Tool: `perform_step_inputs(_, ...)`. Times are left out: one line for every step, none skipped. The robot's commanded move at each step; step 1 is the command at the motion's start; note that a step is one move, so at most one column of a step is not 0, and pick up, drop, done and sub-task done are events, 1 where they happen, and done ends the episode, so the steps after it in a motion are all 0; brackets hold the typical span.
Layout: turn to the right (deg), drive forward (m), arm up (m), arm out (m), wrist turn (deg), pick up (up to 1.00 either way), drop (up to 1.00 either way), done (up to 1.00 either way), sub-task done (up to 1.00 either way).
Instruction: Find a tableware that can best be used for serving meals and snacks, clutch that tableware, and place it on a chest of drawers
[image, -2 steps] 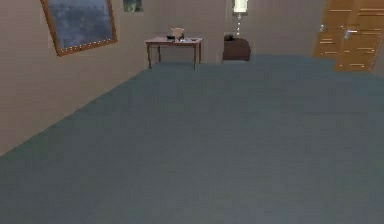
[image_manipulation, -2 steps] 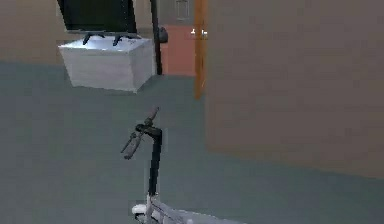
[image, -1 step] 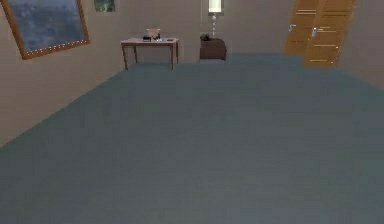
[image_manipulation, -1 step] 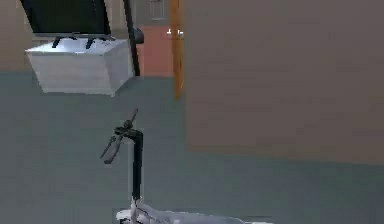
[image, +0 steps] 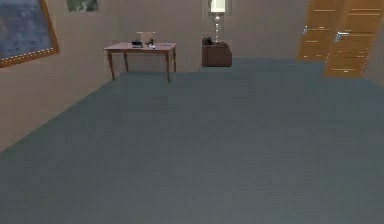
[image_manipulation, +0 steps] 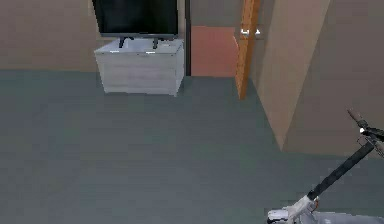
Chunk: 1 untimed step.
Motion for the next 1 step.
perform_step_inputs(3.0,0.0,0.0,0.0,0.0,0.0,0.0,0.0,0.0)
